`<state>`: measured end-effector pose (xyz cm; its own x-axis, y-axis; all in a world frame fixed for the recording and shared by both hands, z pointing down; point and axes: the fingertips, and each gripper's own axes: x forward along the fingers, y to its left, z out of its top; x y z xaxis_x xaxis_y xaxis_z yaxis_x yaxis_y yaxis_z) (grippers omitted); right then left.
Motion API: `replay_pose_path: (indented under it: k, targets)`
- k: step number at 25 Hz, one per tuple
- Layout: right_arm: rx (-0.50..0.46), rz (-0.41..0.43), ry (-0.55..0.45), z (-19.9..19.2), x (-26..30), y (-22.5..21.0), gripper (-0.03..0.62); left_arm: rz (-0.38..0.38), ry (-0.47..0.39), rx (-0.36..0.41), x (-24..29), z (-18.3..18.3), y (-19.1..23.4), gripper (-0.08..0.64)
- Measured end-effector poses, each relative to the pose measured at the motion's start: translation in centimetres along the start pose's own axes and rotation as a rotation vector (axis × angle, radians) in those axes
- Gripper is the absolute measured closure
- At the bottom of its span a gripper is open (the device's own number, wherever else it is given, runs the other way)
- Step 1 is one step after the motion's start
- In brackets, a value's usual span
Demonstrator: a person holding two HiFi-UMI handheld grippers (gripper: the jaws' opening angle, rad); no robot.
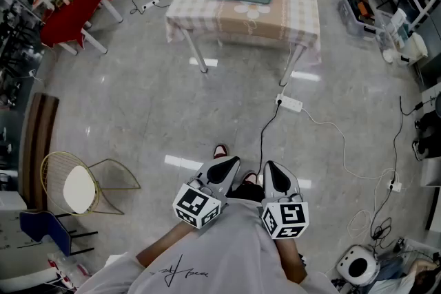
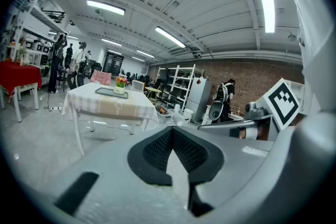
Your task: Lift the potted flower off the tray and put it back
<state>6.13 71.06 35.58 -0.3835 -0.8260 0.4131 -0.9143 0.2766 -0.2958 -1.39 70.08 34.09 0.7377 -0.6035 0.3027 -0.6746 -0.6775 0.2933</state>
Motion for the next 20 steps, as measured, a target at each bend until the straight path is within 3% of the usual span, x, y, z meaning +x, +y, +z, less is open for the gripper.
replay_pose_path:
  k: [7,12,16,20]
  targets:
    - [-0.011,0.007,-0.023,0.0,-0.1,-1.8,0.590,-0.019,0.012,0.018,1.7,-0.8,-1.3,0.561]
    - [-0.010,0.017,-0.012,0.3,0.7,-1.9,0.589,0.016,-0.008,-0.019,2.0,-0.3,0.1,0.561]
    - [0.015,0.051,-0.014,1.5,1.8,-2.2,0.589,0.004,-0.006,-0.044,3.5,0.2,1.0,0.561]
    - [0.010,0.027,-0.023,3.2,2.9,-3.2,0.588,-0.020,-0.019,-0.043,5.2,1.4,2.0,0.561]
